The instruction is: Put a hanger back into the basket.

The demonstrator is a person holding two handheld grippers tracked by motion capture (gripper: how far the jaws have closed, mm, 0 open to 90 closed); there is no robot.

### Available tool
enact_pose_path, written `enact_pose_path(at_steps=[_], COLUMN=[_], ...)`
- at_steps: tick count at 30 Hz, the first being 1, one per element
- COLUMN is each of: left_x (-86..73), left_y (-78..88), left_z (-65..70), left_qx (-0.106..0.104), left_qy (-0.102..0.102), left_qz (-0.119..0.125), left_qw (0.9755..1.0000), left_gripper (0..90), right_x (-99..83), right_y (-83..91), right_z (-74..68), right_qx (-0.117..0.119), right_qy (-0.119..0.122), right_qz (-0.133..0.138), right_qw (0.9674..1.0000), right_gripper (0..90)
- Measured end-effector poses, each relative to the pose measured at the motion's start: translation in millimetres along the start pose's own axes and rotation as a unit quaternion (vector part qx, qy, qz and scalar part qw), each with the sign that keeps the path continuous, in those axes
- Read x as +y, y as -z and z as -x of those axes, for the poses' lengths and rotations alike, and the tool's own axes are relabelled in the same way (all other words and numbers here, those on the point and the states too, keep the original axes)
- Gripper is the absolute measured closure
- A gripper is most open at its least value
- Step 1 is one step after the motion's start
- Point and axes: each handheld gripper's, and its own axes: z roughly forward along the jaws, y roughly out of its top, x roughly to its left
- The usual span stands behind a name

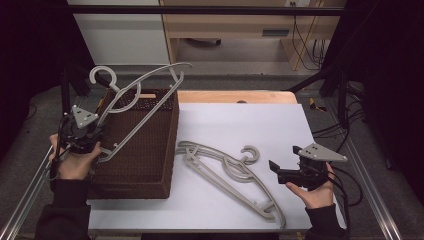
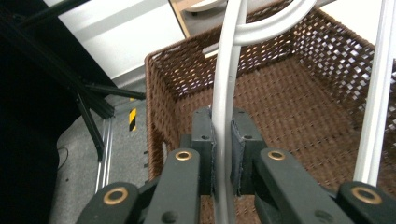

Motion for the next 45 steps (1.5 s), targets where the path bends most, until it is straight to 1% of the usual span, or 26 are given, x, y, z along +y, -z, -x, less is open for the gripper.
enact_pose_path(at_steps=[4,9,11,16,19,25,30,34,36,37,40,43,45], left_x=[-7.1,-14.1,-17.6,-26.3,-30.3,-36.2,-42.1,-46.2,-46.5,-46.0,-45.1,-45.9,-47.5], left_y=[-5.8,-13.7,-16.6,-23.0,-26.9,-32.0,-34.6,-36.3,-37.5,-37.9,-41.3,-45.8,-49.0], left_z=[-8.2,-14.7,-16.4,-17.9,-18.4,-18.7,-18.9,-18.3,-17.7,-17.1,-13.4,-10.0,-7.8], left_qx=[0.004,0.013,0.013,0.019,0.020,0.030,0.026,0.030,0.029,0.028,0.033,0.035,0.032], left_qy=[0.003,0.003,0.004,0.000,-0.001,-0.005,-0.007,-0.007,-0.007,-0.008,-0.016,-0.016,-0.018], left_qz=[-0.008,-0.025,-0.030,-0.046,-0.055,-0.072,-0.084,-0.092,-0.094,-0.100,-0.109,-0.119,-0.126], left_qw=[1.0000,0.9996,0.9995,0.9987,0.9983,0.9970,0.9961,0.9953,0.9951,0.9946,0.9934,0.9922,0.9913], left_gripper=[82.1,82.1,82.1,82.1,82.2,82.1,82.1,82.1,82.1,82.1,82.1,82.1,82.1], right_x=[0.0,-0.6,-0.7,-0.8,-0.7,-1.1,-1.4,-1.4,-1.4,-1.4,-1.4,-1.4,-1.6], right_y=[-1.0,-3.0,-3.6,-4.0,-4.7,-5.7,-6.2,-6.3,-6.4,-6.3,-6.5,-6.4,-6.3], right_z=[-0.9,-1.3,-1.4,-1.5,-2.3,-1.8,-1.5,-1.9,-2.0,-2.2,-2.0,-2.1,-1.7], right_qx=[0.000,0.000,-0.002,-0.002,-0.001,-0.003,-0.004,-0.004,-0.004,-0.004,-0.004,-0.004,-0.004], right_qy=[-0.002,0.002,0.003,0.004,0.000,0.003,0.005,0.002,0.002,0.000,0.002,0.000,0.002], right_qz=[-0.001,-0.004,-0.005,-0.006,-0.008,-0.009,-0.010,-0.011,-0.011,-0.012,-0.012,-0.012,-0.011], right_qw=[1.0000,1.0000,1.0000,1.0000,1.0000,1.0000,0.9999,0.9999,0.9999,0.9999,0.9999,0.9999,0.9999], right_gripper=[8.9,8.9,8.9,9.0,9.0,9.1,9.2,9.6,9.6,9.6,9.7,9.7,9.7])
